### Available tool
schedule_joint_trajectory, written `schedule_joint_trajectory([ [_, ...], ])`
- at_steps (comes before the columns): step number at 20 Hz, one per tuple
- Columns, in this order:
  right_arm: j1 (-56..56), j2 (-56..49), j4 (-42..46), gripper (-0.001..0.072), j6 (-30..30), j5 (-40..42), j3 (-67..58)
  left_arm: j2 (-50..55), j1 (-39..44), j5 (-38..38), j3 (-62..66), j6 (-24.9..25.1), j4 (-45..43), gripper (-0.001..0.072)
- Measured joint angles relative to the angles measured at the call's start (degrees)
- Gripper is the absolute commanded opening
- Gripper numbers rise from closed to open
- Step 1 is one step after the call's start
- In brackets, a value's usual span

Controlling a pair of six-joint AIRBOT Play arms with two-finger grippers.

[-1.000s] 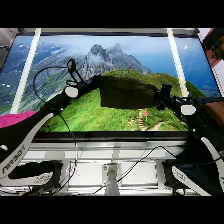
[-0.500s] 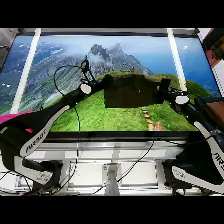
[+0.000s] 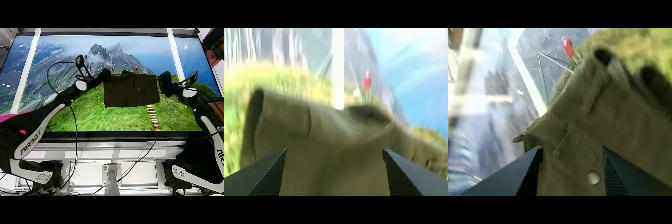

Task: Fold the clothes and pants, and hang the long-sleeved shirts on hangers.

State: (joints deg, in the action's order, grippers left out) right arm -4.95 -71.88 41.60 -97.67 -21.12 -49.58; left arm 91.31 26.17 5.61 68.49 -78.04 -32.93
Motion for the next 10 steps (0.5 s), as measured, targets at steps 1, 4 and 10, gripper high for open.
schedule_joint_trajectory([
  [1,-2.45,0.04,2.08,0.0459,2.19,-3.56,-1.55,-1.07,-0.68,0.02,0.00,0.00,-1.01,0.0698],
  [4,-10.64,-1.95,7.28,0.0462,11.13,-20.33,-8.02,-4.28,-2.25,0.02,0.00,0.00,-3.69,0.0698],
  [10,-17.53,-12.72,10.45,0.0697,24.74,-44.37,-18.60,-6.80,-2.71,3.13,0.00,0.02,-5.68,0.0698],
])
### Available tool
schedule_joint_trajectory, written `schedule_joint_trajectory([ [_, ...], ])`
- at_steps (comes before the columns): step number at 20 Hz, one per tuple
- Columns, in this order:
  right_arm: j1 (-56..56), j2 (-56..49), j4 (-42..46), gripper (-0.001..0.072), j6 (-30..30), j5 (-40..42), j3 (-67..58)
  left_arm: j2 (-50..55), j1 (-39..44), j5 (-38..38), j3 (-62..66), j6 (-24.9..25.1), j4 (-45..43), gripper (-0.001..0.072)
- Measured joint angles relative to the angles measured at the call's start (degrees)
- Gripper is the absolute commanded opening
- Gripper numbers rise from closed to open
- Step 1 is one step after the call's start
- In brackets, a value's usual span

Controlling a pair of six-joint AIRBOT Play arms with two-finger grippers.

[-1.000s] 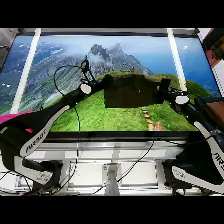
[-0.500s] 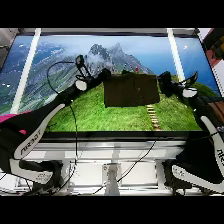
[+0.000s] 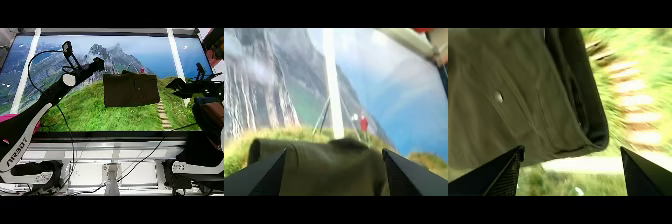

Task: Fold the clothes and pants, and hang the long-sleeved shirts on hangers.

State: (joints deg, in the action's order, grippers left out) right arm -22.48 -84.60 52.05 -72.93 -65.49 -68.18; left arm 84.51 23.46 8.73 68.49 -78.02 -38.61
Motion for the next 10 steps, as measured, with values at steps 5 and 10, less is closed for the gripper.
schedule_joint_trajectory([
  [5,0.13,-4.48,0.35,0.0680,4.66,4.28,-2.40,-0.31,-0.04,4.44,0.00,0.02,-0.37,0.0698],
  [10,0.33,-11.89,-0.79,0.0682,6.05,-1.49,-8.81,-0.31,-0.04,5.51,0.00,0.02,-0.42,0.0698],
])
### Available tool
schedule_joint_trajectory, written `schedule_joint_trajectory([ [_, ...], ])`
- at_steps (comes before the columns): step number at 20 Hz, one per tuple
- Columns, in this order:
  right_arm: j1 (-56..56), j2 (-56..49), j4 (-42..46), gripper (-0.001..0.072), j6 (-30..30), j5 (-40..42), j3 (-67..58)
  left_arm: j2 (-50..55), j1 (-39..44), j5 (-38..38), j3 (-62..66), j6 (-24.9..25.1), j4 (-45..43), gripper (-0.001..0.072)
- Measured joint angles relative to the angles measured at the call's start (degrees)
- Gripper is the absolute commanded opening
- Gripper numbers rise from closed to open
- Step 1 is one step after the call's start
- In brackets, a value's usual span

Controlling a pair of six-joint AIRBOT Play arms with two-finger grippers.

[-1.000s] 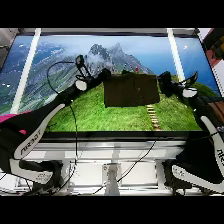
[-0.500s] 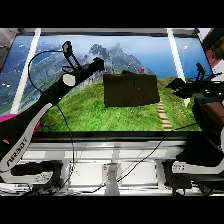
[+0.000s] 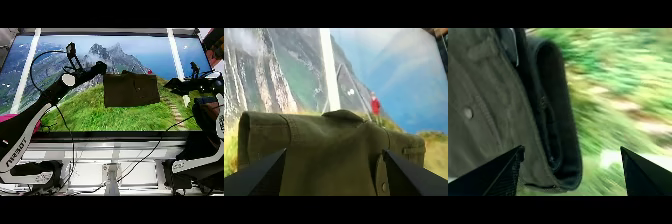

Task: Fold the clothes and pants, and hang the long-sleeved shirts on hangers.

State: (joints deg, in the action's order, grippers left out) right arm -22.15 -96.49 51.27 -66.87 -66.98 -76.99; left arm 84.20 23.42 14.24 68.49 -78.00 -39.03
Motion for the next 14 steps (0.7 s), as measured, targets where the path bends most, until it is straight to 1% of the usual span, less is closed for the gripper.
schedule_joint_trajectory([
  [3,0.26,-3.82,-0.83,0.0683,0.72,-4.15,-4.33,0.00,0.00,0.26,0.00,0.00,0.00,0.0698],
  [6,2.19,-6.12,-0.90,0.0683,2.27,-5.79,-6.91,0.00,0.00,0.31,0.00,0.00,0.00,0.0698],
  [8,4.37,-7.23,0.76,0.0683,2.99,-5.31,-7.93,0.00,-0.02,0.33,0.00,0.02,0.00,0.0698],
  [11,7.98,-8.83,6.08,0.0682,3.15,-2.99,-9.27,0.00,0.00,0.37,0.00,0.00,0.00,0.0698],
  [14,9.86,-10.03,11.30,0.0681,0.52,-0.44,-10.67,0.00,-0.02,0.37,0.00,0.02,0.00,0.0698],
])
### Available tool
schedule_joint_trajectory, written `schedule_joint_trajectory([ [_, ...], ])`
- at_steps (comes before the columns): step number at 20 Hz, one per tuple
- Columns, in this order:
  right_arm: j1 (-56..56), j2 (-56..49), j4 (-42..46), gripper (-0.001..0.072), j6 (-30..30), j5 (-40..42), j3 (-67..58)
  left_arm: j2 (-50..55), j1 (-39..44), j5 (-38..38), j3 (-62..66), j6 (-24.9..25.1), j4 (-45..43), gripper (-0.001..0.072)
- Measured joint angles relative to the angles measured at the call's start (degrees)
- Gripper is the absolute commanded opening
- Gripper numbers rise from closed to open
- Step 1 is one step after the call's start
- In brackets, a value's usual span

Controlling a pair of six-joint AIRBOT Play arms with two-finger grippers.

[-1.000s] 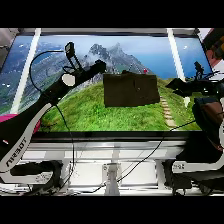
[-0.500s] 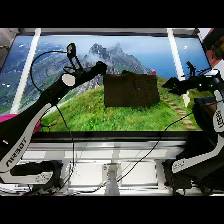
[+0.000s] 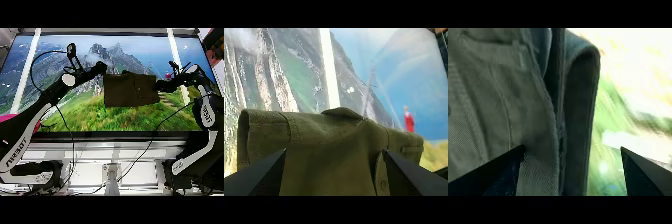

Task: Fold the clothes and pants, and hang the long-sleeved shirts on hangers.

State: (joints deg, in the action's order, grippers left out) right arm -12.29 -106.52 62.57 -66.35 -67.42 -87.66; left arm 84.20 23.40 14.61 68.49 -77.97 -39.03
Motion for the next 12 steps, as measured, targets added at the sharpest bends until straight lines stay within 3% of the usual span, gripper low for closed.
schedule_joint_trajectory([
  [5,0.39,-1.55,1.81,0.0681,-4.81,-0.68,-1.44,0.00,0.02,0.02,0.00,0.00,0.00,0.0698],
  [12,0.72,-4.04,-5.57,0.0659,-6.01,-7.58,-1.68,0.00,0.02,0.02,0.00,-0.02,0.00,0.0698],
])
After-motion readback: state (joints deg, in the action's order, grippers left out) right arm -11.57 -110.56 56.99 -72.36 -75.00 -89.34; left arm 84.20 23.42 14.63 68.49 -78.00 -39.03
